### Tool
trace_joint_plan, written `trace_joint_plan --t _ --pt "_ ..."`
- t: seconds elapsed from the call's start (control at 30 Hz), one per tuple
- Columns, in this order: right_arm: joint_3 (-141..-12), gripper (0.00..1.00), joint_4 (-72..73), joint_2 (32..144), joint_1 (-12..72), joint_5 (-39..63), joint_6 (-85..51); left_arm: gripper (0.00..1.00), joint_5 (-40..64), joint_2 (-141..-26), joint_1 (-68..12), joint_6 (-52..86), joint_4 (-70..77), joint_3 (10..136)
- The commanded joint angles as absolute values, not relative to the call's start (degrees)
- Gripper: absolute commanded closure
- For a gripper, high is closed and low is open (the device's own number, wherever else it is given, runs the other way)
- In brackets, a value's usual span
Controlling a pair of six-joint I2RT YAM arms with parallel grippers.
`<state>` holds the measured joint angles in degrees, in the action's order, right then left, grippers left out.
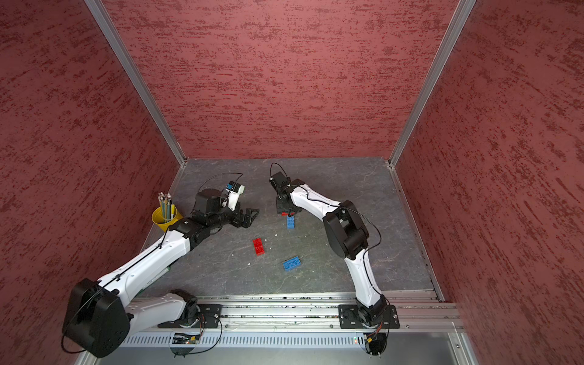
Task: Assemble a rectangle with lego
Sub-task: Assemble the lego brick with the lego brick.
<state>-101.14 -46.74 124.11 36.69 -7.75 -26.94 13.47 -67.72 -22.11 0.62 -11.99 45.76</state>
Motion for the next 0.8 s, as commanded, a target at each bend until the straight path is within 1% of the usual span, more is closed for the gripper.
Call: trace_joint_plan --t 0.0,0.77 --pt "-99.7 0.49 -46.4 124.6 36.4 -7.3 -26.7 0.00 14.3 -68.6 -21.6 1.0 -12.5 47.3" --pt "-92.8 0.49 -41.9 123.0 35.4 -6.9 -27.0 0.00 14.5 -68.9 -21.5 1.1 -12.2 47.4"
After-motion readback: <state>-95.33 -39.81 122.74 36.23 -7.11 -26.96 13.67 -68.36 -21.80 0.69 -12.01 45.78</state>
